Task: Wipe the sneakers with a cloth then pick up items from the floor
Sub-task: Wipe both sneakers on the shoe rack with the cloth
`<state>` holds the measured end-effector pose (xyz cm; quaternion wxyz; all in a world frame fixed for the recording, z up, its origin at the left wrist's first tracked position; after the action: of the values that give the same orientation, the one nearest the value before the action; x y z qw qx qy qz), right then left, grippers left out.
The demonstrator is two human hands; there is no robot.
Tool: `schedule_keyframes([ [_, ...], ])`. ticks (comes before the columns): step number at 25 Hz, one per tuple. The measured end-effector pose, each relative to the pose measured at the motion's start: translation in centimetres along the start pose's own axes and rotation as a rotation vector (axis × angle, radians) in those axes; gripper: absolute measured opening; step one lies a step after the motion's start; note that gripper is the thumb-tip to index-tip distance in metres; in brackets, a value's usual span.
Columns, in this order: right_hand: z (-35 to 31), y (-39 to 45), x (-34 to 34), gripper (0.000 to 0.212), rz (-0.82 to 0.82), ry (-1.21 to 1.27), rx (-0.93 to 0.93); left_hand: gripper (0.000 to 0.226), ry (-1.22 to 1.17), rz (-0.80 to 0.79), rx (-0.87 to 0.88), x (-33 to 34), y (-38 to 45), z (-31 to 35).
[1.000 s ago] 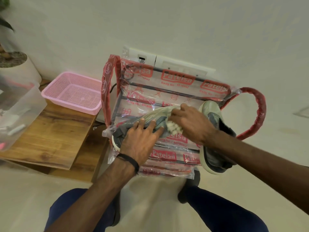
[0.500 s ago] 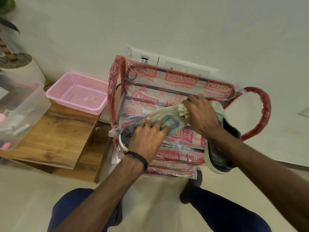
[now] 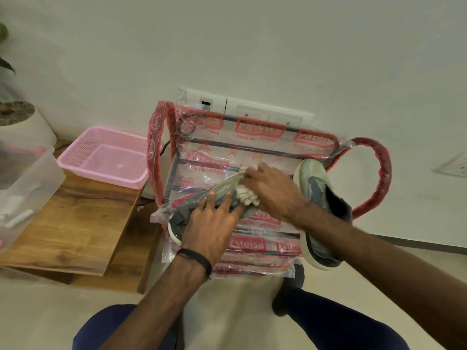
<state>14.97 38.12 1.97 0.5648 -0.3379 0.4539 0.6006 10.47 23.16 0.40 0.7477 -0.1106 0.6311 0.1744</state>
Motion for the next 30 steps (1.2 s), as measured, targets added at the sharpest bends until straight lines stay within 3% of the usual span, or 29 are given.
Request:
schedule_keyframes([
  [1,0.9,-0.1,0.0,0.044,-0.019,-0.005,0.044,0.067,0.001,-0.002,0.002,0.0,0.0,0.1],
  [4,3.3,0.4,0.0,0.045,-0.044,-0.077,0.427,0.066,0.002,0.008,0.011,0.0,0.7,0.6],
  [5,2.7,0.8,-0.1,0.043,-0.065,-0.073,0.448,0.068,-0.006,0.006,0.011,0.0,0.7,0.6],
  [9,0.1,0.4,-0.5,0.044,-0.072,-0.026,0.082,0.073,0.006,0.022,-0.002,0.3,0.1,-0.4],
  [15,0.3,0.1,-0.7,0.041,-0.099,-0.035,0.417,0.067,-0.002,0.015,0.002,0.3,0.6,0.4],
  [21,-0.8,-3.8,-1.8,0.050,-0.113,-0.022,0.264,0.068,0.015,0.014,0.017,0.5,0.2,0.5],
  [26,2.0,-1.4,-1.6,0.037,-0.140,-0.114,0.472,0.069,0.020,0.007,-0.008,0.6,0.5,0.6],
  [30,-2.1,-2.8,-2.0,0.039,-0.134,0.063,0.255,0.065,0.021,0.017,-0.010,0.6,-0.1,0.2],
])
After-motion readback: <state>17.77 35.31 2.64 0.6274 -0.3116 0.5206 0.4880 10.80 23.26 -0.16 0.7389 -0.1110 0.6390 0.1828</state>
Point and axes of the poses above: each hand's wrist, its own y-axis towards the middle knuckle, its own x-axis out of the palm, z = x × y, the point moved 4 cm from there along y, towards the middle knuckle, and after that the axes turned 8 degrees about -y, right-handed, at the moved point
